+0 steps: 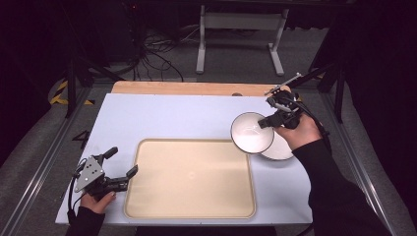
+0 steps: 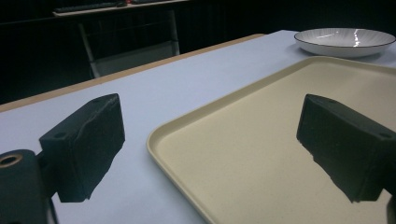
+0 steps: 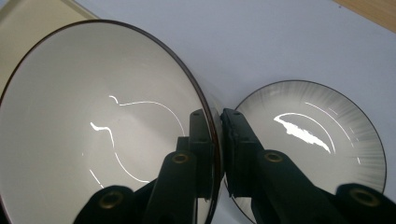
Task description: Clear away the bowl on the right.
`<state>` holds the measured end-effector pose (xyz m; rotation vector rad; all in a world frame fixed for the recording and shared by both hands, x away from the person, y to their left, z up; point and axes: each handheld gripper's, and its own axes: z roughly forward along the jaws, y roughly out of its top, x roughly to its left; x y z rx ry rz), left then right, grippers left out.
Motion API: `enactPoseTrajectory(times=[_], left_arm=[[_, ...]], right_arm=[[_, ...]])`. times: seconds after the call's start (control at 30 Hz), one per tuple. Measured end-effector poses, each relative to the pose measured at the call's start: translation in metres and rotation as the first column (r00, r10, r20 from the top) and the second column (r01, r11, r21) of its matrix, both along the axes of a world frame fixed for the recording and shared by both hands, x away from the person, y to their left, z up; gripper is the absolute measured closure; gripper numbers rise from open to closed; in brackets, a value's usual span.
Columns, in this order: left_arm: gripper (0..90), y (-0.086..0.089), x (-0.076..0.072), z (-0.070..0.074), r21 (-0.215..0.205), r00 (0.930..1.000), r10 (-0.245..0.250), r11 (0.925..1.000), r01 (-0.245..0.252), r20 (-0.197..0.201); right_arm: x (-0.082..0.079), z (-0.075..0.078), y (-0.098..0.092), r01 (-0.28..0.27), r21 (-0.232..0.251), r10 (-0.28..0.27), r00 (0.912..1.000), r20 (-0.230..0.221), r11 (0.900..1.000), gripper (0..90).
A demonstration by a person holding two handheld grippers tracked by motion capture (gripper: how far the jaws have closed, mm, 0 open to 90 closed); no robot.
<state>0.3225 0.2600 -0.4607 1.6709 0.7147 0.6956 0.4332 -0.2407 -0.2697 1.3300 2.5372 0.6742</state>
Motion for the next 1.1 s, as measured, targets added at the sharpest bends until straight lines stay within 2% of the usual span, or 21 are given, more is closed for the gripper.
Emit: enactPoseTrajectory(times=[0.13, 0.27, 0.47, 0.63, 0.83, 0.93, 1.1], left_arm=[[8.4, 0.0, 0.0, 0.0, 0.0, 1.0, 0.0, 1.0, 0.0, 0.0], [8.3, 0.0, 0.0, 0.0, -0.001, 1.0, 0.0, 1.0, 0.0, 0.0], [8.4, 0.0, 0.0, 0.0, -0.003, 1.0, -0.001, 1.0, 0.001, 0.001], [8.4, 0.0, 0.0, 0.0, -0.005, 1.0, -0.001, 1.0, 0.001, 0.003], [8.4, 0.0, 0.0, 0.0, -0.003, 1.0, -0.001, 1.0, 0.001, 0.001], [8.4, 0.0, 0.0, 0.0, -0.005, 1.0, -0.001, 1.0, 0.001, 0.002], [8.4, 0.0, 0.0, 0.0, -0.005, 1.0, -0.002, 1.0, 0.002, 0.003]], right_arm=[[-0.004, 0.002, 0.012, -0.035, 0.001, 0.035, 0.9994, -0.007, 0.999, 83.1], [-0.01, 0.004, 0.028, -0.083, -0.019, 0.083, 0.9965, 0.01, 0.996, 83.1], [-0.017, 0.005, 0.051, -0.151, -0.007, 0.151, 0.9885, 0.012, 0.989, 83.1], [-0.02, 0.005, 0.063, -0.172, -0.003, 0.172, 0.985, 0.009, 0.985, 83.1], [-0.023, 0.001, 0.08, -0.222, 0.01, 0.222, 0.975, 0.007, 0.975, 83.1], [-0.024, 0.001, 0.084, -0.228, 0.019, 0.228, 0.9737, 0.003, 0.973, 83.1], [-0.026, -0.001, 0.096, -0.26, 0.029, 0.26, 0.9655, 0.0, 0.965, 83.1]])
